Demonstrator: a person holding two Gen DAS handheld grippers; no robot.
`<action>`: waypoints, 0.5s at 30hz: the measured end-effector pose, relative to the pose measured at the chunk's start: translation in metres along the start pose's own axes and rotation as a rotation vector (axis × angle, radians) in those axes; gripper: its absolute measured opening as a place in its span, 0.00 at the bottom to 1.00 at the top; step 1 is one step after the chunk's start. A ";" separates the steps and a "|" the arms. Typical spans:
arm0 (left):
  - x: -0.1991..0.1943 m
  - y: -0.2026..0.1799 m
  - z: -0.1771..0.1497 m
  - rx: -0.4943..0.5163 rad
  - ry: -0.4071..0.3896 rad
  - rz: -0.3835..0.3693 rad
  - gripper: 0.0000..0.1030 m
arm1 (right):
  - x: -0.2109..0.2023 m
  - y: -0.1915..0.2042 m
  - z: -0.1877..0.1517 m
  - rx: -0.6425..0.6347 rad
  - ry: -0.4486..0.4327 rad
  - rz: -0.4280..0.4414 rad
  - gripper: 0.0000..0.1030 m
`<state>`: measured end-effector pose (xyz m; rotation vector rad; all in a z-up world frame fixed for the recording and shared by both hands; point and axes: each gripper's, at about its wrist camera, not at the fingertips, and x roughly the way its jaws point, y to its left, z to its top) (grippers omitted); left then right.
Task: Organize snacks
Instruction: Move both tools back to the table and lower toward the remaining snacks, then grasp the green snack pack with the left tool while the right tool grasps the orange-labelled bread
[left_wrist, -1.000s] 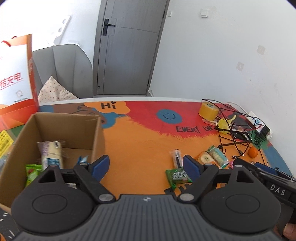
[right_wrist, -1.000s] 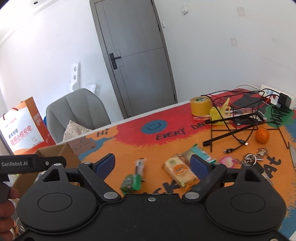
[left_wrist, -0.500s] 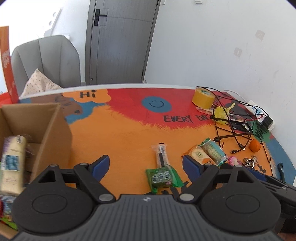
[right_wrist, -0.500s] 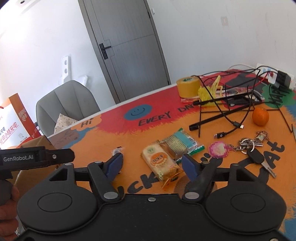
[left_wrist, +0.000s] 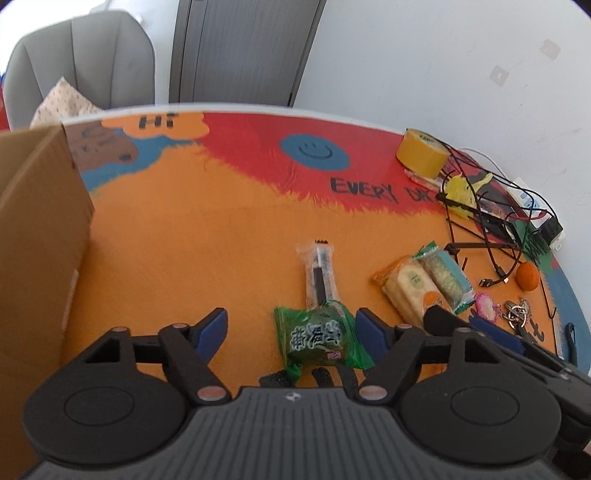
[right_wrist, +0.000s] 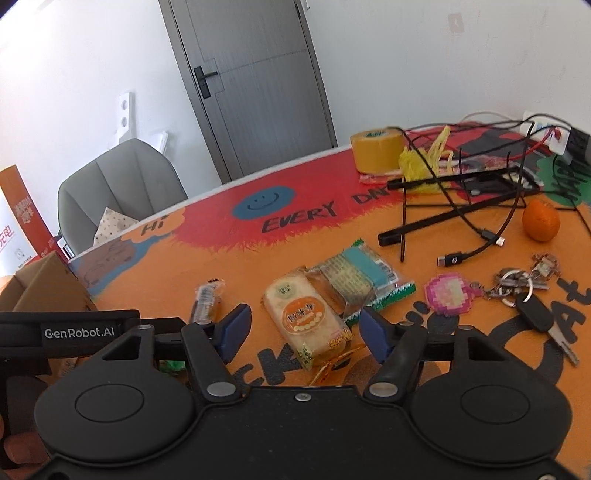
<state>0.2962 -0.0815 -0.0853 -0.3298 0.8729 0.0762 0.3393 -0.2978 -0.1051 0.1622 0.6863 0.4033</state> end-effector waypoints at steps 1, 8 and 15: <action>0.003 0.000 -0.001 -0.005 0.012 -0.009 0.68 | 0.002 -0.001 -0.002 -0.003 0.008 -0.001 0.62; 0.006 -0.006 -0.005 0.010 0.028 -0.035 0.38 | 0.001 0.004 -0.010 -0.024 0.019 0.015 0.32; -0.001 0.002 -0.009 0.004 0.033 -0.051 0.35 | -0.008 0.007 -0.014 0.013 0.033 0.028 0.24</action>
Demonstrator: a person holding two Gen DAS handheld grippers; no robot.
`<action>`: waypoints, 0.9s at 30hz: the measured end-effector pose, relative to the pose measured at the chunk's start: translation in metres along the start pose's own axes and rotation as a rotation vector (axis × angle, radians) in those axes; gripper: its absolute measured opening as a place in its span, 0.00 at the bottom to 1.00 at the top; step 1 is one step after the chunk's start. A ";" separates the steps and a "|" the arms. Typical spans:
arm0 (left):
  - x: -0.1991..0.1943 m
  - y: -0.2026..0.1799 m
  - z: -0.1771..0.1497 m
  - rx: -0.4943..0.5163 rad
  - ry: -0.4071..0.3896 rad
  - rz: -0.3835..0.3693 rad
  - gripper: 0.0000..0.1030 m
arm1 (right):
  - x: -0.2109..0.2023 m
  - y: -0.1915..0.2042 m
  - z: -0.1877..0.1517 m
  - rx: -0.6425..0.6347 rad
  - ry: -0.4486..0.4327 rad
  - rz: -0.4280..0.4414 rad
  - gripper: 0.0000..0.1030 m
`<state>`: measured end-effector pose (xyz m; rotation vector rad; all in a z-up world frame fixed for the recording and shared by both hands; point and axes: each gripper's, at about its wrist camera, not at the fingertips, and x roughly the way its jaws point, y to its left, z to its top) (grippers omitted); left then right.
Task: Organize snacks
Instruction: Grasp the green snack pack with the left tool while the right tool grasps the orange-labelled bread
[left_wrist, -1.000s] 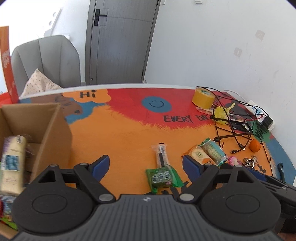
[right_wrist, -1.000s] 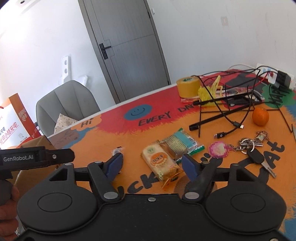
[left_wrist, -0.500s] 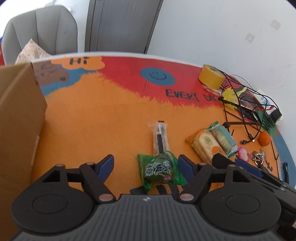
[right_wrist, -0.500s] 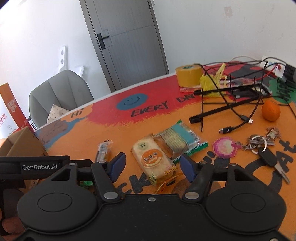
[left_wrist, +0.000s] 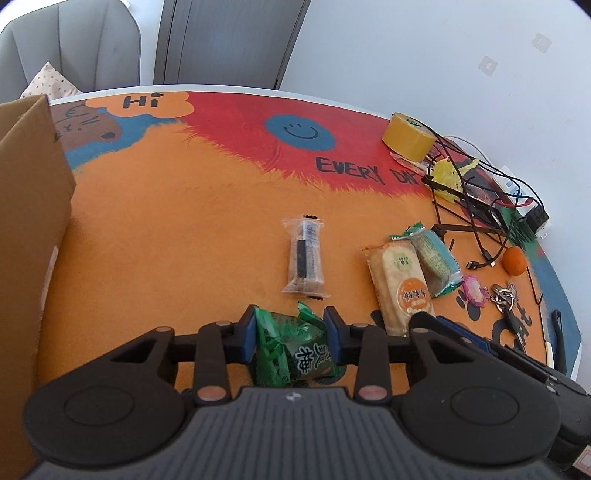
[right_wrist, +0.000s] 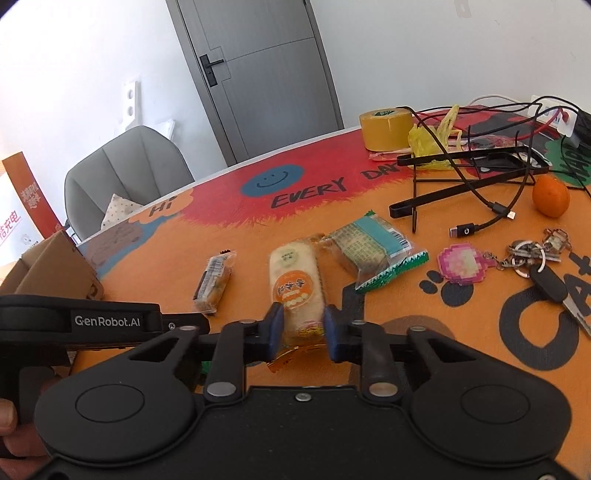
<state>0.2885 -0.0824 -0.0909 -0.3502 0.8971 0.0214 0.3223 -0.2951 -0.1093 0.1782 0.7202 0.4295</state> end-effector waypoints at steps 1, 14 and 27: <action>-0.001 0.002 0.000 -0.001 0.001 0.000 0.34 | -0.001 0.001 -0.001 0.002 0.004 0.001 0.24; -0.026 0.030 0.001 -0.045 -0.044 0.019 0.34 | 0.000 0.021 0.002 -0.048 0.005 -0.022 0.54; -0.052 0.035 0.003 -0.055 -0.103 0.014 0.34 | 0.004 0.022 -0.002 -0.012 0.010 -0.010 0.33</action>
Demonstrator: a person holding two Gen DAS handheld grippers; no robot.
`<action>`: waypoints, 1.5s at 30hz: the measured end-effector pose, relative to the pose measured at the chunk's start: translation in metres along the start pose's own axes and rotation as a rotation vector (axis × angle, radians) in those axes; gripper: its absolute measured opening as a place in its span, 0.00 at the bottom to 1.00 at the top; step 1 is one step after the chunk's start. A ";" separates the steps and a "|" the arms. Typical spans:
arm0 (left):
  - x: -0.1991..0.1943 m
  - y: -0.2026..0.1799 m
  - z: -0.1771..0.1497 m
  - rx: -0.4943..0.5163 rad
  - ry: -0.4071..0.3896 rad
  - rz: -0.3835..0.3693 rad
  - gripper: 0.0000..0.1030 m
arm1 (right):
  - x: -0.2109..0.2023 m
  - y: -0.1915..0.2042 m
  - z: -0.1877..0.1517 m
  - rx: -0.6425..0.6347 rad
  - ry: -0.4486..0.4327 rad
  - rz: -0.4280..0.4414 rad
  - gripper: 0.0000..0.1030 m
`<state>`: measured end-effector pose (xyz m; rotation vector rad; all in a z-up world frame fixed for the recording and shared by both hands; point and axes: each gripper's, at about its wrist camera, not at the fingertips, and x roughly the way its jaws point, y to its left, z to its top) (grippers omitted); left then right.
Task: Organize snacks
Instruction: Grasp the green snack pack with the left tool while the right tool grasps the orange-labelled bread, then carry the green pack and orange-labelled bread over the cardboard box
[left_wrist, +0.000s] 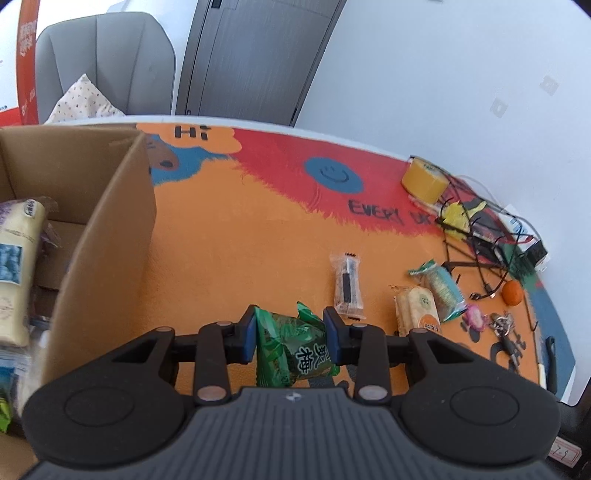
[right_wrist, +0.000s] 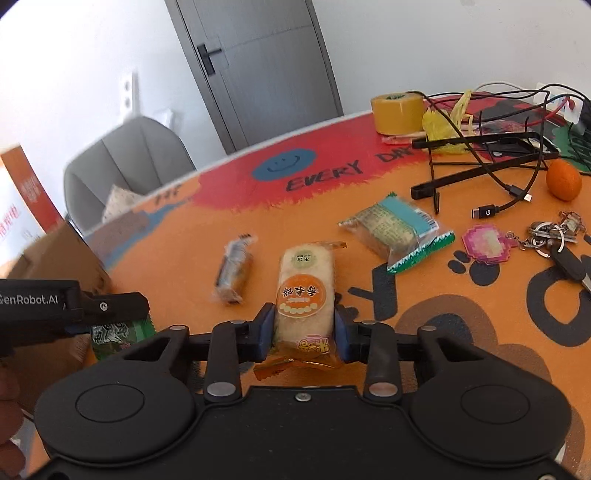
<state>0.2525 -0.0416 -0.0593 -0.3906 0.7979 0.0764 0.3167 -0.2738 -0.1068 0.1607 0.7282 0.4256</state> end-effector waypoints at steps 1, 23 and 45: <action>-0.004 0.001 0.000 -0.002 -0.007 -0.005 0.34 | -0.003 0.001 0.001 0.000 -0.006 0.005 0.33; -0.081 0.058 0.026 -0.080 -0.156 -0.012 0.34 | -0.042 0.081 0.026 -0.047 -0.110 0.152 0.33; -0.106 0.133 0.035 -0.199 -0.184 0.050 0.52 | -0.035 0.162 0.032 -0.145 -0.112 0.222 0.33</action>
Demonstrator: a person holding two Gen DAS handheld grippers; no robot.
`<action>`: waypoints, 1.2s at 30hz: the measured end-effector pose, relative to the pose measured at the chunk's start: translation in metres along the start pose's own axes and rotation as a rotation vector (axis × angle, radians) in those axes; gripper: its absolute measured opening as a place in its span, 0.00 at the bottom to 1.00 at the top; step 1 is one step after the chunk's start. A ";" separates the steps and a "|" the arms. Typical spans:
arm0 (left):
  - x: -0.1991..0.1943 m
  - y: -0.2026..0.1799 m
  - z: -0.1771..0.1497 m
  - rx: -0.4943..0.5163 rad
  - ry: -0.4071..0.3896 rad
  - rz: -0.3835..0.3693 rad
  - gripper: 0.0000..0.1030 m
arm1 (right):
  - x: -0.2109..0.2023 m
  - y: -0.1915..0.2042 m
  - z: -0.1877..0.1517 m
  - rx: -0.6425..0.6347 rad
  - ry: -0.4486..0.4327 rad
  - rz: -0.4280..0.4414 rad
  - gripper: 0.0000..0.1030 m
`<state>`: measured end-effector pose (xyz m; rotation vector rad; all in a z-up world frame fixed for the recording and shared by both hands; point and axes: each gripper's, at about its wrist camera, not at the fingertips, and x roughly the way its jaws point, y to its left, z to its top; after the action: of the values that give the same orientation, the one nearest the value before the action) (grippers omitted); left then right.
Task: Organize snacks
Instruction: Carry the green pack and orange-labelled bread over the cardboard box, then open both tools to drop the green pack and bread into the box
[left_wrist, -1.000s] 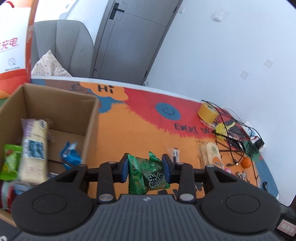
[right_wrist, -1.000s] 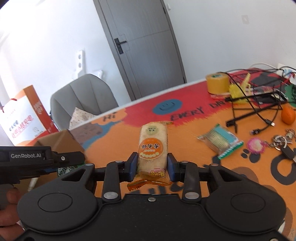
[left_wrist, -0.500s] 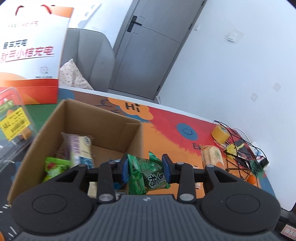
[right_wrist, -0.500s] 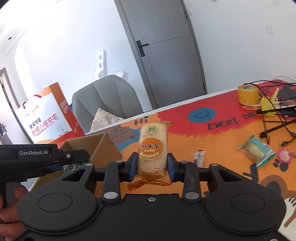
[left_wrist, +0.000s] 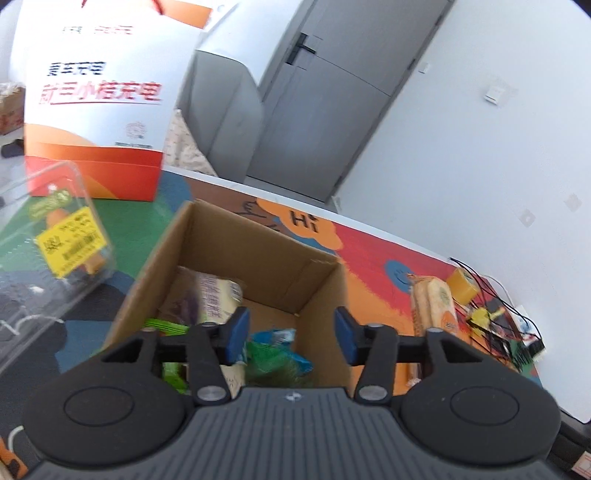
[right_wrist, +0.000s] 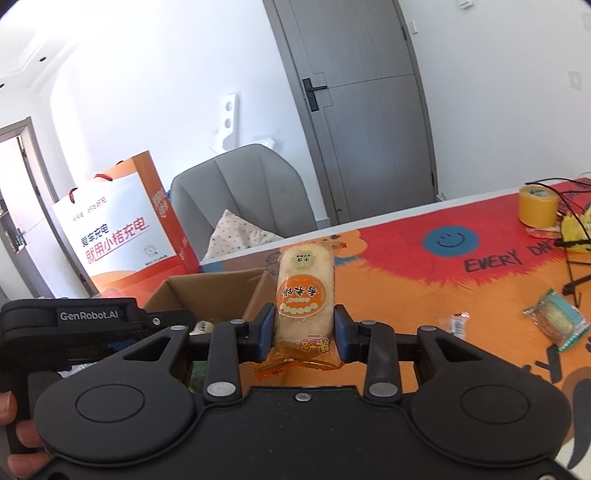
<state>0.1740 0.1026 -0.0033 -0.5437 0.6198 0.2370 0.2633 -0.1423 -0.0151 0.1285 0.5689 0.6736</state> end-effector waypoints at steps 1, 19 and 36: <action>-0.002 0.002 0.001 -0.001 -0.008 0.009 0.52 | 0.001 0.003 0.001 -0.005 -0.001 0.005 0.33; -0.023 0.042 0.019 -0.035 -0.038 0.071 0.63 | 0.031 0.054 0.009 -0.070 0.030 0.088 0.33; -0.020 0.031 0.016 -0.003 -0.031 0.057 0.78 | 0.017 0.038 0.009 -0.045 0.017 0.043 0.49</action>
<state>0.1543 0.1363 0.0070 -0.5248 0.6058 0.2995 0.2583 -0.1018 -0.0042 0.0934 0.5686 0.7296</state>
